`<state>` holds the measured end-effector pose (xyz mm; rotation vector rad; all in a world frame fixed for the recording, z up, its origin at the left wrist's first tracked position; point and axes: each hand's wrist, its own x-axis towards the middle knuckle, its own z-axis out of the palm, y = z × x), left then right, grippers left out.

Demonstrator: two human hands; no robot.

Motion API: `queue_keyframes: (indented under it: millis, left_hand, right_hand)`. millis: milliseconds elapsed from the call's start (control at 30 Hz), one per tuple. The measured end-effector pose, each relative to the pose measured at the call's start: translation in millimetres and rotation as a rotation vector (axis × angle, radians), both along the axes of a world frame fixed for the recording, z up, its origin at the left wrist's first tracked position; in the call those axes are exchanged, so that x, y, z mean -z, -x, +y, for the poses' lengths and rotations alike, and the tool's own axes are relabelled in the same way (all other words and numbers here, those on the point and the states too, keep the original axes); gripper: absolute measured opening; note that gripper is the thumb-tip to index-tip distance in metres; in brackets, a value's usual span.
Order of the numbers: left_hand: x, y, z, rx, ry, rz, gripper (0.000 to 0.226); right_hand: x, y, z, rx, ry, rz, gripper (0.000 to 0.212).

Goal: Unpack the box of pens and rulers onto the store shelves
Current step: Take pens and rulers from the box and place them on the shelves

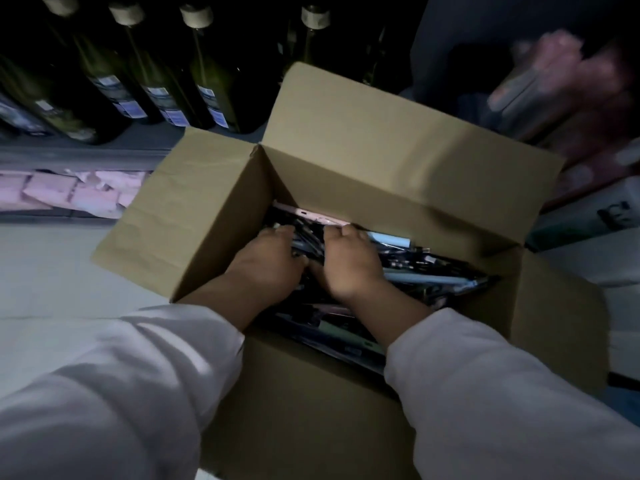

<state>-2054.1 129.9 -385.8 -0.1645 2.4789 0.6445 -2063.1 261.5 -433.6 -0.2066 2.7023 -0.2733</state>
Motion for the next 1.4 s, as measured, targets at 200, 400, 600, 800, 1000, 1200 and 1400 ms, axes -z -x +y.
queue_keyframes:
  millis: [200, 400, 600, 800, 1000, 1200, 1400]
  left_hand:
    - [-2, -1, -9, -0.147, -0.006, -0.031, 0.052]
    - [-22, -5, 7, -0.468, -0.273, -0.117, 0.038]
    - [-47, -6, 29, -0.91, -1.086, -0.534, 0.033]
    - [-48, -2, 45, -1.245, -1.134, -0.5, 0.012]
    - [-45, 0, 28, -1.209, -1.149, -0.461, 0.015]
    - [-43, -3, 19, -1.129, -1.135, -0.482, 0.011]
    - [-42, -7, 14, -1.045, -1.089, -0.469, 0.012]
  right_hand:
    - [4, 1, -7, -0.002, -0.029, -0.001, 0.042]
    - [-31, 1, 16, 0.047, 0.104, -0.004, 0.027]
    - [-58, -27, 19, 0.092, 0.351, -0.034, 0.033]
    - [-74, -50, 22, 0.041, 0.462, -0.081, 0.071]
    - [-76, -45, 51, 0.245, 0.468, -0.025, 0.05]
    - [-30, -22, 74, -0.156, -0.215, -0.11, 0.063]
    - [-30, -24, 72, -0.201, -0.3, -0.088, 0.057]
